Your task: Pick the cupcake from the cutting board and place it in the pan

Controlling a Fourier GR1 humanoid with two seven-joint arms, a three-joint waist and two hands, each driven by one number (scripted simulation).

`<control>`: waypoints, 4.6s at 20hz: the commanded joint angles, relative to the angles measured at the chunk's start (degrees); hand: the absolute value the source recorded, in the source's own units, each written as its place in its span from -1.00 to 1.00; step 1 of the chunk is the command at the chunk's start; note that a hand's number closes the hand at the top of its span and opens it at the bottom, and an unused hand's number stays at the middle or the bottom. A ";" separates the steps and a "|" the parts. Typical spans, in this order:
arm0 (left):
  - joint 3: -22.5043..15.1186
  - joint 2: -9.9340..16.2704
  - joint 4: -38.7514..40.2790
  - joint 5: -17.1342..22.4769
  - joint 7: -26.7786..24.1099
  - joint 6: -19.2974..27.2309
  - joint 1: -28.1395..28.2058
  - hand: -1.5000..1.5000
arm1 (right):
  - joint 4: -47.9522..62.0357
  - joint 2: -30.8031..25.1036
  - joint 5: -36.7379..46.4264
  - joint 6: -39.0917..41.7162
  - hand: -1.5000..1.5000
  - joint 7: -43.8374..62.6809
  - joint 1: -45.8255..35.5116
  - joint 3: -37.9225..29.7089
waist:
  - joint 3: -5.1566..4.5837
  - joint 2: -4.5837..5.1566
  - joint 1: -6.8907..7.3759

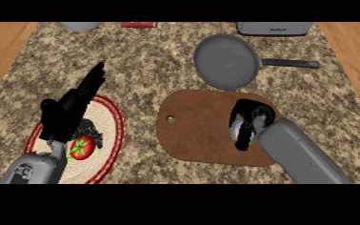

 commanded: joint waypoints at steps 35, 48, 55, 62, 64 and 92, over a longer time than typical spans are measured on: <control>4.36 -2.07 -0.60 -2.06 1.22 -4.24 -0.61 0.00 | -22.52 18.32 58.63 -44.93 1.00 -2.17 4.08 13.52 | 0.30 0.51 0.04; 4.80 -3.48 1.84 -3.75 -0.02 -5.53 -1.91 0.00 | 7.41 17.15 45.63 -60.73 1.00 -27.87 -7.38 -9.60 | 0.29 0.77 0.68; 4.07 -4.28 -0.76 -4.69 0.19 -6.15 0.68 0.00 | 26.19 14.23 38.04 -68.03 1.00 -44.68 -14.24 -20.31 | 0.31 0.82 1.15; 1.51 -6.80 -7.56 -7.10 2.57 -3.91 5.02 0.00 | 41.38 12.53 32.32 -69.25 1.00 -56.85 -22.30 -28.50 | 0.34 0.84 1.85; 2.13 -6.69 -3.16 -7.08 1.09 -5.04 2.39 0.00 | 48.68 14.62 32.72 -73.78 1.00 -59.99 -23.87 -29.87 | 0.34 1.21 2.22; 4.76 -6.07 0.96 -5.62 0.08 -7.38 -2.44 0.00 | 55.00 5.94 5.08 -48.07 -1.00 -84.23 -24.51 -57.89 | 0.59 2.51 4.18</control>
